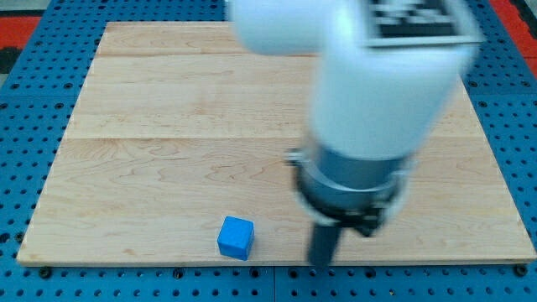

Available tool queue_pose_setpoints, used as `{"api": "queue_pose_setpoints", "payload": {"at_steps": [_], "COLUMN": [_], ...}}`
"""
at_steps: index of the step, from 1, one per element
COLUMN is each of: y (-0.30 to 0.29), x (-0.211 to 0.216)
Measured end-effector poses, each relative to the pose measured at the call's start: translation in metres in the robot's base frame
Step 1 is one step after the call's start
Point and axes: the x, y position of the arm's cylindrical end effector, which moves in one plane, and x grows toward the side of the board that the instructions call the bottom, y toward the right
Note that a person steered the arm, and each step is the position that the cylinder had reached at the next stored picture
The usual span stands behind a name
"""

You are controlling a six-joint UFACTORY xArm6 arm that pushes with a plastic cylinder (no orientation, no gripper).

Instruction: Push the blue cube to the top center

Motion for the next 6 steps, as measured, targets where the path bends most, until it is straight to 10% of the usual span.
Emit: {"api": "queue_pose_setpoints", "payload": {"at_steps": [6], "y": [-0.027], "x": [-0.001]}}
